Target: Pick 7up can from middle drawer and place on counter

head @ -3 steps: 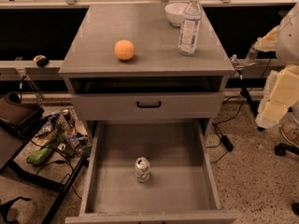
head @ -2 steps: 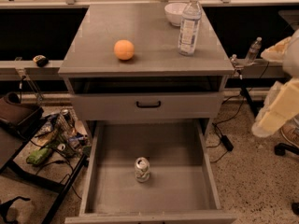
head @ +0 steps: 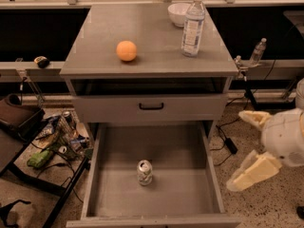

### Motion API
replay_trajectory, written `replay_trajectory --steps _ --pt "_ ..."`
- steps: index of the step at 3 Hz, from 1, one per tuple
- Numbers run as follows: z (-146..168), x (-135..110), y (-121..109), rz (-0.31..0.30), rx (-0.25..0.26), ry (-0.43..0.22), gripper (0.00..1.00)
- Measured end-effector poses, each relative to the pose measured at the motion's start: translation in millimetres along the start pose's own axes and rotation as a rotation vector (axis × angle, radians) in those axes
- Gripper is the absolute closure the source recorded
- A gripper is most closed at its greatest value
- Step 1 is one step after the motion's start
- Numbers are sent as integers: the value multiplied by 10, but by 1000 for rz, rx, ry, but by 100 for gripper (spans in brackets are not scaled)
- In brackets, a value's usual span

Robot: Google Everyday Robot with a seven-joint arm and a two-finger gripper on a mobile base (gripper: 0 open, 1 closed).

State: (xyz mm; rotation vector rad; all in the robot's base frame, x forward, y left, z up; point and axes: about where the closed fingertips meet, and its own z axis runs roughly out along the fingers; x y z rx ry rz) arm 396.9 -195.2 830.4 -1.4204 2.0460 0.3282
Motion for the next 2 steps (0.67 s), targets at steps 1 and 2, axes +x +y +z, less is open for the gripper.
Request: replay_trajectory --steps 1,2 --pt "664 -137 -165 29 55 -320 0" --pt "975 -350 -373 -20 119 -496 0"
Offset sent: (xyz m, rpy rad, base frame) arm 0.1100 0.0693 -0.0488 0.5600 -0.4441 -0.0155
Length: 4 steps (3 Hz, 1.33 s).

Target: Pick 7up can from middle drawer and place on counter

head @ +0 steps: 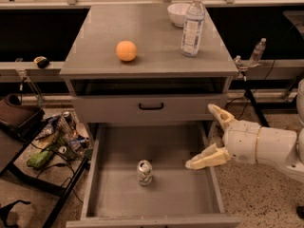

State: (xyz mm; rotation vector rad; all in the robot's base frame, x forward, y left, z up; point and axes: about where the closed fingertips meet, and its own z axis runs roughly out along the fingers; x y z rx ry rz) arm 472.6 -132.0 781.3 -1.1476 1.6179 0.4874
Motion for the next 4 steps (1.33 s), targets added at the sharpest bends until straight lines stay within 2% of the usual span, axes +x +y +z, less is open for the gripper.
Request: replay_trajectory --steps 1,2,3,4 --pt "-1 0 0 1 0 1 0" --pt "195 165 15 39 -11 -28 0" --pt "676 476 -48 20 -43 -88 0" --pt "1234 1022 -42 -19 -76 -121 0"
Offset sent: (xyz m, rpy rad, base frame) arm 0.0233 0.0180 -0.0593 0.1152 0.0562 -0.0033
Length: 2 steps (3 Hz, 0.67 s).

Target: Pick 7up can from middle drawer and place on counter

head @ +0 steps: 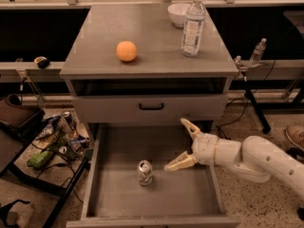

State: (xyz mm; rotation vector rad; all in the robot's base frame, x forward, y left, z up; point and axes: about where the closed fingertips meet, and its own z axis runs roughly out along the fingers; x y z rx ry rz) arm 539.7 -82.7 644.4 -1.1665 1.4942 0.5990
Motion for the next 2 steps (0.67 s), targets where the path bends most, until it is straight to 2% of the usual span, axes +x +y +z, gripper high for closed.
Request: replay_trajectory --steps 1,2 --pt "357 624 97 13 -42 7 0" --pt "627 1120 293 50 -86 9 0"
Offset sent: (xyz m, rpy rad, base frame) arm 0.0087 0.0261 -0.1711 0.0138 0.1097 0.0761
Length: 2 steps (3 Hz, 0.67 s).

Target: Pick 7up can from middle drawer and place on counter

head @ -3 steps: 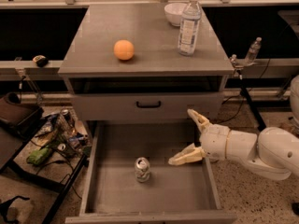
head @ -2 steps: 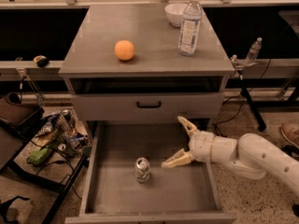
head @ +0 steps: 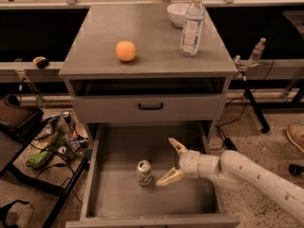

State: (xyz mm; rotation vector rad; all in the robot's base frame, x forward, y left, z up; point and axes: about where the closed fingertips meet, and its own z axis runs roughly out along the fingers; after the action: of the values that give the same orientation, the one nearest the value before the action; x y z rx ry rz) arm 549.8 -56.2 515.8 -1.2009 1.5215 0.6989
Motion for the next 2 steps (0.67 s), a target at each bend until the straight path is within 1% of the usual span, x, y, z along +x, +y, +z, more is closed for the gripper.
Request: replay_trajectory --steps 1,2 --pt "182 212 79 18 -20 1 0" --pt "439 306 185 39 -45 -28 0"
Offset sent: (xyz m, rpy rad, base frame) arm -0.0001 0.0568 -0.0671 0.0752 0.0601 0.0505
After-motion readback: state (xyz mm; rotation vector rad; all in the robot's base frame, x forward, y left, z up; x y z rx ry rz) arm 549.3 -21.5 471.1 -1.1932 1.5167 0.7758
